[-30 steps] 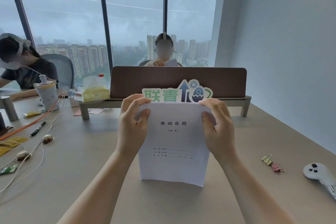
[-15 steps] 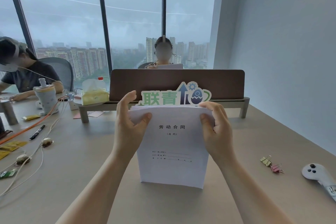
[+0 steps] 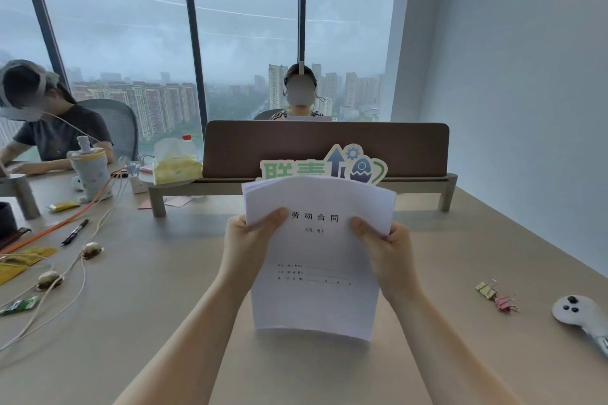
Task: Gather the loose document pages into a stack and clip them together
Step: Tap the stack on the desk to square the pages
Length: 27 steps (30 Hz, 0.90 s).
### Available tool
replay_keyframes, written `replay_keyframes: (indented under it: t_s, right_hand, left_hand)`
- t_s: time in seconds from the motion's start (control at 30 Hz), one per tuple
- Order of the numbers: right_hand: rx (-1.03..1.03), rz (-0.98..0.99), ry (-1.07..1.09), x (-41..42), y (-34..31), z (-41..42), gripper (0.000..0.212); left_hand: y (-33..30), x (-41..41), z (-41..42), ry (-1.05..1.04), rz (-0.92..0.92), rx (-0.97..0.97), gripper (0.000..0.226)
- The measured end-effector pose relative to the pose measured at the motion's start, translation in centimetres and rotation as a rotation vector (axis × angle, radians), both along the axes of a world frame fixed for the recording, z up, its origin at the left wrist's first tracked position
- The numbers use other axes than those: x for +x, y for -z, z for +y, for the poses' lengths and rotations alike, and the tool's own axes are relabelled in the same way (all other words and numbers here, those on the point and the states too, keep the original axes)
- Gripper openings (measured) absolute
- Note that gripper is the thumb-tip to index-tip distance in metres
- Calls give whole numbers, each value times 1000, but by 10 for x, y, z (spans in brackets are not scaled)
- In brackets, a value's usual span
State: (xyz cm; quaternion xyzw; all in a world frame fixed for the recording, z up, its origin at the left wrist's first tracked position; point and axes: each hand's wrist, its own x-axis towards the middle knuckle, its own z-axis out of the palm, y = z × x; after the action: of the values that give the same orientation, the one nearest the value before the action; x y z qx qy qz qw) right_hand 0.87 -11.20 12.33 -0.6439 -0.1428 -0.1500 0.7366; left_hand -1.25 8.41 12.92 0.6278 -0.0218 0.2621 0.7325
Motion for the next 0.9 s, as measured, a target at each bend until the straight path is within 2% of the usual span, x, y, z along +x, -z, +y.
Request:
replay_keyframes:
  t_s: [0.13,0.2,0.33,0.43,0.53,0.63,0.7,0.77,0.83,0.9]
  right_hand:
    - [-2,-86,38,-3,-12,1,16]
    - [-37,-46,16,-6,-1,4,18]
    - [-81,83,59,-7,25,11,36]
    - [-44,31,75,-3,14,13,32]
    - [-28,-8,65,-2,9,11,25]
    - [-119,61,63,-1,27,12,17]
    - [-131,29,109,0,32,10,30]
    - [-148,-97,218,3,24,5,60]
    - [-243,-230,302,5,7,2,82]
    - [-384,-351,374,7,-6,0,83]
  left_hand:
    - [-13,-2,0,-32,-64,-52,8]
    - [-3,-4,-1,-20,-10,-27,6]
    - [27,-3,-7,-19,105,-21,12]
    - [16,3,-7,-86,73,-37,15]
    - [9,4,-7,-68,38,-70,13]
    - [34,0,-7,-37,120,-12,8]
    - [48,-2,-4,-48,140,32,8]
    - [47,1,-2,-126,89,52,12]
    - [33,2,-1,-221,14,105,39]
    - [17,2,-1,-260,-109,170,67]
